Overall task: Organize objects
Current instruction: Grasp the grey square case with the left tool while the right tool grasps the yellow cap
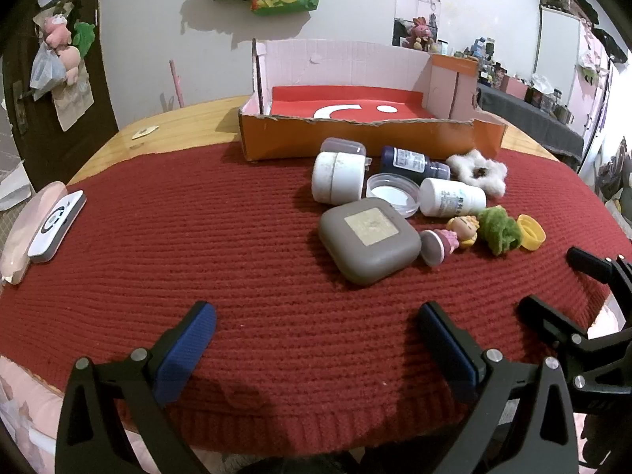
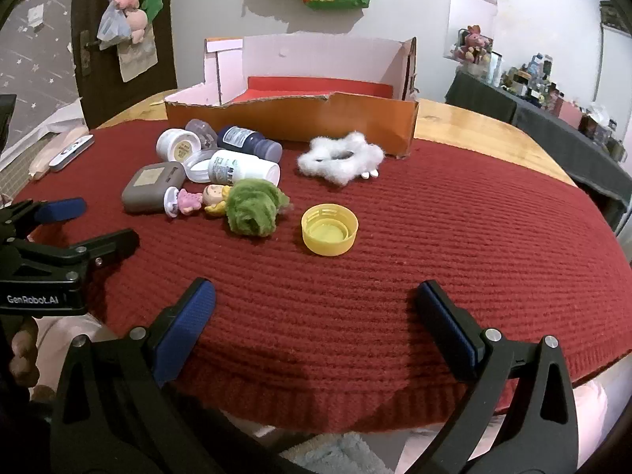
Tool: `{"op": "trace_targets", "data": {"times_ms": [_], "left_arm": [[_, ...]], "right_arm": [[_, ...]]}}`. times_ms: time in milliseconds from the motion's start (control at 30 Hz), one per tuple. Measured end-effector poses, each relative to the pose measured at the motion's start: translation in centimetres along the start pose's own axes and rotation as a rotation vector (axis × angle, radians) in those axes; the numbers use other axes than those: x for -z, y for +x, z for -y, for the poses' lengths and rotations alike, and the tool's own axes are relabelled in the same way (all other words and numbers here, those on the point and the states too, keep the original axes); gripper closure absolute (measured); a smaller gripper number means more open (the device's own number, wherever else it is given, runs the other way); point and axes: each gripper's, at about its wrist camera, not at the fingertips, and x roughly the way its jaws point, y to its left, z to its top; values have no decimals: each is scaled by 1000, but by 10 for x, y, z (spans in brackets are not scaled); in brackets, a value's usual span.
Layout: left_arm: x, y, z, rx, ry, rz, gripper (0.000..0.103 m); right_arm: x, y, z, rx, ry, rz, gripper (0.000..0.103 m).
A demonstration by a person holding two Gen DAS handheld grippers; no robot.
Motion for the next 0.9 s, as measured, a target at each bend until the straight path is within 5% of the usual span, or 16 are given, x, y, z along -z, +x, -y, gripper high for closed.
{"op": "trace_targets", "data": {"times_ms": [433,600,900], "left_arm": [[-17,-1,-4,18,-2,6,1],[-26,-2,-1,36,23,19,9],[-32,6,5,64,60,17,14]], "right_arm": [[-21,-8,2,-16,-20,36,0],[-27,4,13,-35,34,-18,22],[-26,14,18,-31,38,-45,40]]}}
